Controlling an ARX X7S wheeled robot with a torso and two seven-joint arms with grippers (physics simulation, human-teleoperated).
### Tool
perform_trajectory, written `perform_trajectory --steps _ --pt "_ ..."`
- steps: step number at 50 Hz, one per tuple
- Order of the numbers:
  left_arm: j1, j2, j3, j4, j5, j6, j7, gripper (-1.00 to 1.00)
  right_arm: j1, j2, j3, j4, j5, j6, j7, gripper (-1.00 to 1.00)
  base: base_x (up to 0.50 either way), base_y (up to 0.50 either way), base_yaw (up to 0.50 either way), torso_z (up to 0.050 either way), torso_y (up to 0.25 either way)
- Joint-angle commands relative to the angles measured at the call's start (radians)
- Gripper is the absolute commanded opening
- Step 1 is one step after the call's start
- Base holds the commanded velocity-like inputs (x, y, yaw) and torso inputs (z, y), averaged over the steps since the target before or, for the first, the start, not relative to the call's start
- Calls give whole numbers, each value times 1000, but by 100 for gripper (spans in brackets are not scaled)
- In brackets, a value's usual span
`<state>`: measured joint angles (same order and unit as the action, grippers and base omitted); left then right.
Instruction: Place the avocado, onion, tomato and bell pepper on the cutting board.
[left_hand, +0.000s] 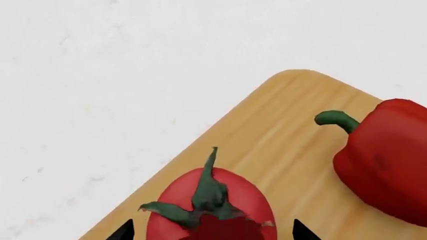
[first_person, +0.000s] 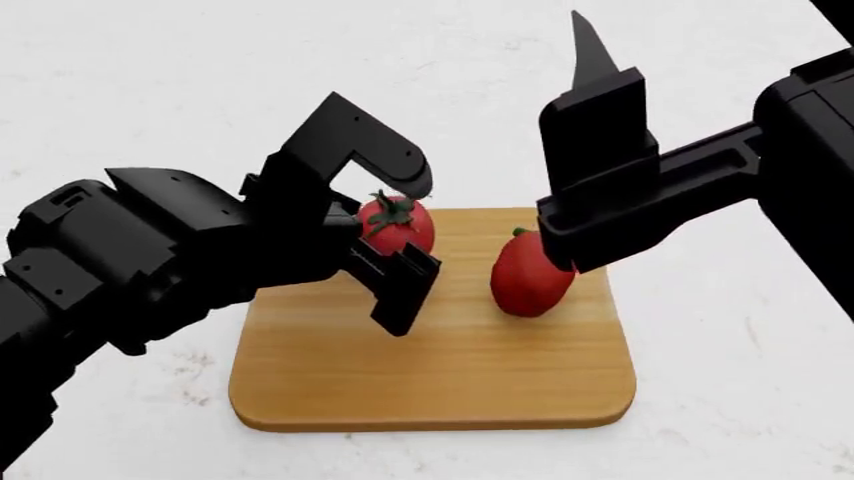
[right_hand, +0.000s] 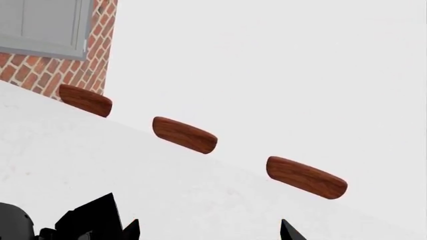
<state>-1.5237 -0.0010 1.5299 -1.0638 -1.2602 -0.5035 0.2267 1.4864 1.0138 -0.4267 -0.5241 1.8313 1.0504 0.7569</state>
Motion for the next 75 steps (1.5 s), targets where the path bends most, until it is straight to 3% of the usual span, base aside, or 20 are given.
perform_trajectory --steps 1,19,33,40,57,75 --pt "-66 -117 -18 218 -25 -6 -109 100 42 -1 -6 -8 41 9 30 100 0 0 0 0 0" --pt "-112 -325 -100 588 -138 -75 -292 100 50 2 -12 -10 55 13 29 100 0 0 0 0 0" --pt "-119 -642 -210 1023 -303 -103 -532 100 86 32 -21 17 108 52 4 100 0 0 0 0 0" --pt "-109 -760 -237 1153 -355 -106 -614 100 87 52 -33 21 119 82 -14 100 0 0 0 0 0" --pt "-118 -919 -279 1255 -400 -103 -703 100 165 37 -100 56 218 163 -14 100 0 0 0 0 0" --pt "-135 -973 -284 1201 -385 -124 -717 100 359 44 -215 95 472 268 35 100 0 0 0 0 0"
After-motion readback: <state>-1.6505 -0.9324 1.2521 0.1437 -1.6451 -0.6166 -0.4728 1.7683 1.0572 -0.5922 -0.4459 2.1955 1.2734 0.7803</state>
